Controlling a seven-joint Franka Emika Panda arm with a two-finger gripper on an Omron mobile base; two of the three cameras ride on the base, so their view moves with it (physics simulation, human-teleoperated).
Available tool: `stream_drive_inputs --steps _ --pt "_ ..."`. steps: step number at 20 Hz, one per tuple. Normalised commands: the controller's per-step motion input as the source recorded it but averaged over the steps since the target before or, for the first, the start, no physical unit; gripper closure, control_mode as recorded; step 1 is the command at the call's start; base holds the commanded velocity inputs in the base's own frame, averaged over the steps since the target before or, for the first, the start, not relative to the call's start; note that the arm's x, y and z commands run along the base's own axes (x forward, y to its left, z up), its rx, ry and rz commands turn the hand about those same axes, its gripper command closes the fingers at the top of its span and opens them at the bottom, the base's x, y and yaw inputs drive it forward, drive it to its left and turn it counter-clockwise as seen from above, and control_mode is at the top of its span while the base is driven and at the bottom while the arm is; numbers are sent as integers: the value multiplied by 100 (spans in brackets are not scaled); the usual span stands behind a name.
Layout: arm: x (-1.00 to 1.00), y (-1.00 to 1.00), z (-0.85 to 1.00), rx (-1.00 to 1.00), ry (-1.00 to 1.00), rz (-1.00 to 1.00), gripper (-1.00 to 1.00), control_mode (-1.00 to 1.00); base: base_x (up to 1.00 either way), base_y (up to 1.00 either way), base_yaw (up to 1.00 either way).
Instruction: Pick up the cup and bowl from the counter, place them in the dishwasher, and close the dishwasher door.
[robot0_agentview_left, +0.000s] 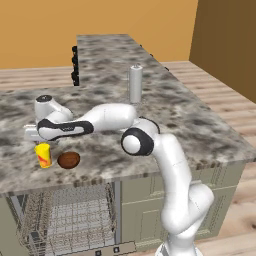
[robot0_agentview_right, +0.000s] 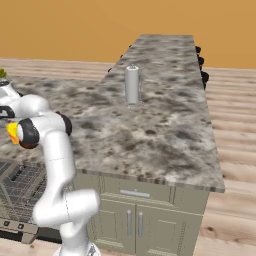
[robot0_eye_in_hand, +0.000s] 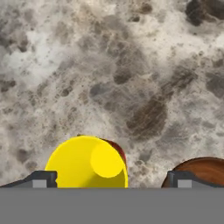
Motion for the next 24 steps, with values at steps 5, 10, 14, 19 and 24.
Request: stream_drive_inputs --steps 5,10,14,19,24 --pt "2 1 -43 0 0 0 -100 -100 0 0 0" --pt "-9 0 -39 0 0 3 -100 -100 0 0 0" --pt "-5 0 -30 0 -1 4 -100 -100 0 0 0" --pt "-14 -6 -27 0 -4 3 -100 -100 0 0 0" --pt "-25 -2 -17 0 -6 4 100 -100 0 0 0"
